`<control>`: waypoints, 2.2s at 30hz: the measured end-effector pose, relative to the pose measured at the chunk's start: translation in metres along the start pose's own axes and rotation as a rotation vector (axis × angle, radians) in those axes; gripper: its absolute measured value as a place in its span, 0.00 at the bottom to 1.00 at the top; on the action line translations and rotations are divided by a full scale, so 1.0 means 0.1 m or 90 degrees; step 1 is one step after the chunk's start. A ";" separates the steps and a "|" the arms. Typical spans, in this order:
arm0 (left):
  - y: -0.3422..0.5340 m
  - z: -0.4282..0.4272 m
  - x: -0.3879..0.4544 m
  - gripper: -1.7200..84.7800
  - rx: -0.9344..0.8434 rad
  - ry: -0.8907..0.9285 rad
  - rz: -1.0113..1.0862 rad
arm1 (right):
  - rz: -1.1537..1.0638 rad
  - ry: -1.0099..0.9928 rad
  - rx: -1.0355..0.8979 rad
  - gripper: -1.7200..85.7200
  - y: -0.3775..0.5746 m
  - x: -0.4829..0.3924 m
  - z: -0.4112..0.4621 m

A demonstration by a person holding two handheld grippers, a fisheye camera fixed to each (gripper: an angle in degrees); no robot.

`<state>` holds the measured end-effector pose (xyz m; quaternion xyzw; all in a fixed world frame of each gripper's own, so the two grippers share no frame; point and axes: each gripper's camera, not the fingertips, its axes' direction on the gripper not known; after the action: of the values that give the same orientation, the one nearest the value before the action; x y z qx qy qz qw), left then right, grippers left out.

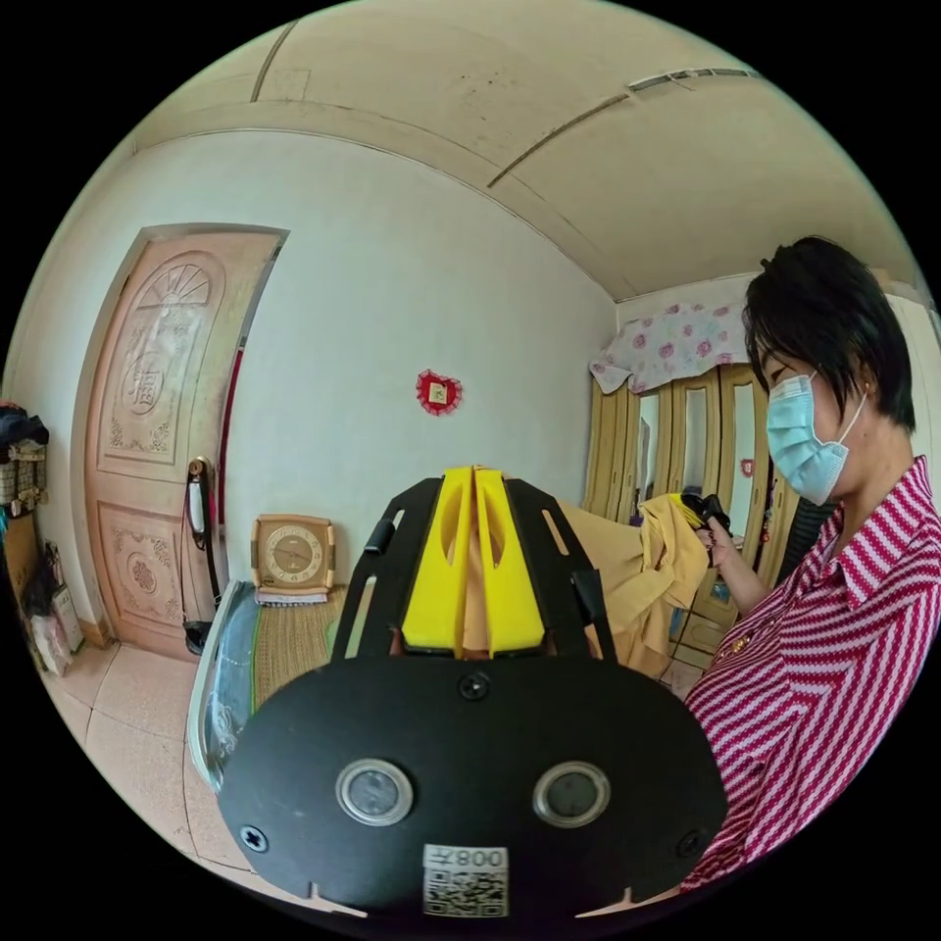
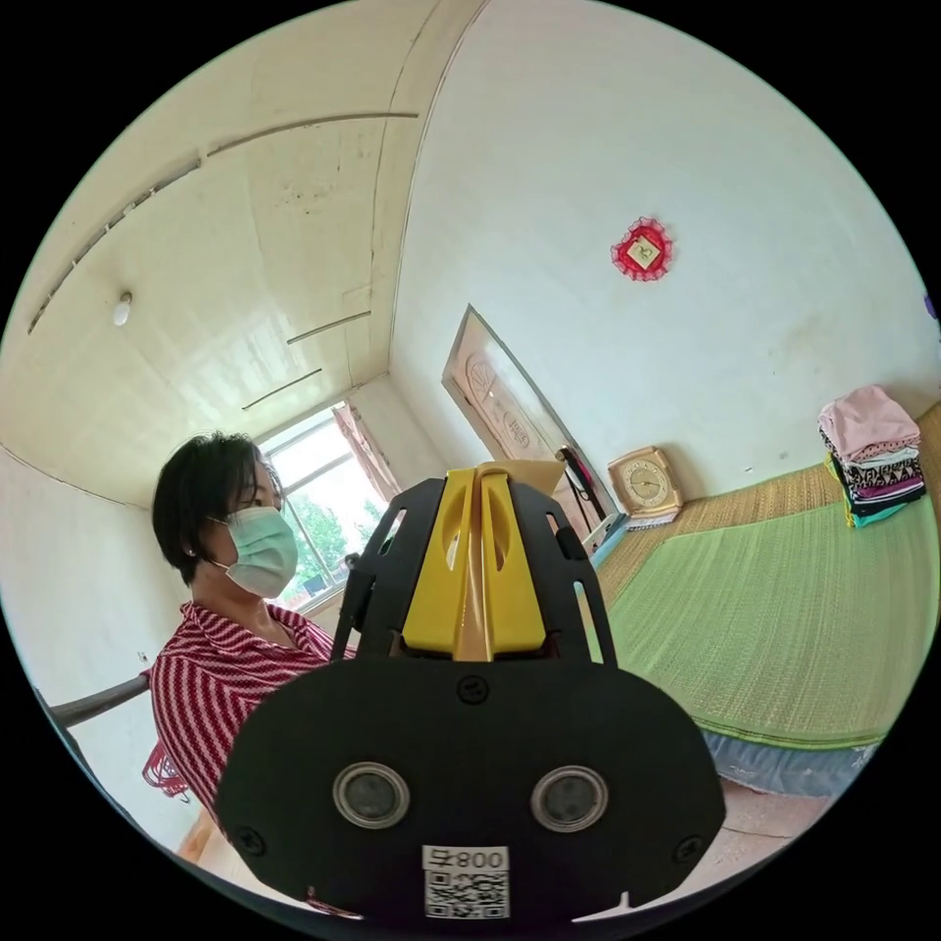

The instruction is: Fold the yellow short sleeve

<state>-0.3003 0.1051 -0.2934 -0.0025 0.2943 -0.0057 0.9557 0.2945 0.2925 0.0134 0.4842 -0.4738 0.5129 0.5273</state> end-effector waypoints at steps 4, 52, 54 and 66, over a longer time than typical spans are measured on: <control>-0.23 0.21 -0.15 0.02 -0.017 -0.007 -0.021 | 0.021 0.006 -0.006 0.03 0.05 0.28 -0.02; -0.96 6.52 -4.33 0.12 -0.583 -0.223 -0.355 | 0.166 0.475 -0.637 0.13 2.57 7.44 3.15; -1.04 6.59 -4.46 0.12 -0.571 -0.250 -0.373 | 0.138 0.511 -0.674 0.13 2.81 7.53 3.31; -1.45 7.17 -4.87 0.03 -0.621 -0.320 -0.361 | 0.071 0.578 -0.698 0.04 3.31 7.53 3.16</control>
<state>-0.3010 -0.0333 0.5745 -0.5185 0.0168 -0.1235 0.8459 -0.0186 0.0410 0.7976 -0.1371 -0.4210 0.3777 0.8132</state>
